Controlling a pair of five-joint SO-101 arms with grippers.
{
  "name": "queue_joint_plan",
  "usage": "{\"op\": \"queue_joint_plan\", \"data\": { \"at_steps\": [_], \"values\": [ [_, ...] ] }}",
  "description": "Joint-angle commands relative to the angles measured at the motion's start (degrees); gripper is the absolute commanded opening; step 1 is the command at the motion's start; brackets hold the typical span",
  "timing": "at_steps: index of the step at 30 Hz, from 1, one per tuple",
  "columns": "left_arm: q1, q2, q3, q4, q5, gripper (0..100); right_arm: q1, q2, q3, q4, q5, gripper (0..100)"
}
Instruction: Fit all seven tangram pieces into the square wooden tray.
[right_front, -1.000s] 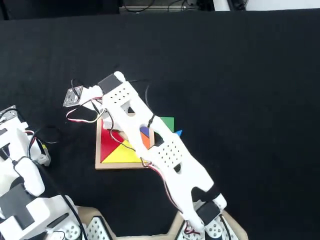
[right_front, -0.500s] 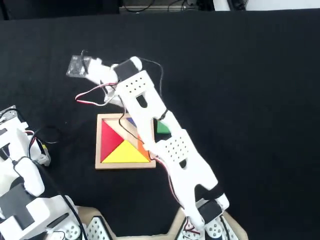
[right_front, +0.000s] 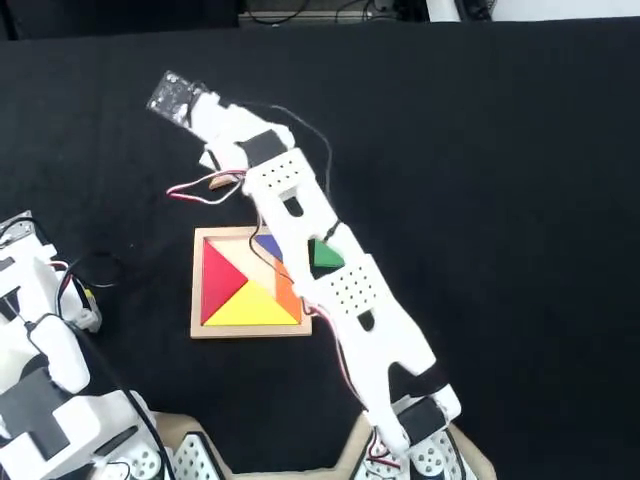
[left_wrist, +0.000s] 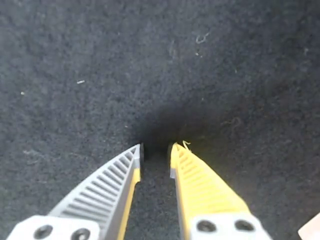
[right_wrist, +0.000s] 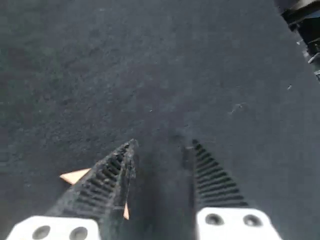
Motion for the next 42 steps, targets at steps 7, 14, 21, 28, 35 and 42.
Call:
{"op": "queue_joint_plan", "data": {
  "at_steps": [7, 14, 21, 28, 35, 42],
  "values": [
    [-1.27, -0.97, 0.48, -0.70, 0.09, 11, -1.76, 2.51, -2.51, -4.40, -0.53, 15.1],
    [-2.59, -0.97, 0.31, -0.70, 0.09, 11, -1.93, 3.65, -2.42, -5.10, -0.35, 15.2],
    [-2.59, -0.97, 0.31, -0.79, 0.09, 11, -1.93, 5.67, -1.63, -2.55, 1.93, 15.2],
    [-2.59, -0.97, 0.31, -0.79, 0.09, 11, -2.02, 5.85, -2.07, 10.99, 9.93, 15.2],
    [-2.59, -0.97, 0.31, -0.79, 0.09, 11, 3.78, 5.23, -10.86, 24.88, 13.89, 15.1],
    [-2.59, -0.97, 0.31, -0.79, 0.09, 11, 8.53, 4.53, -18.95, 40.79, 17.93, 13.9]
  ]
}}
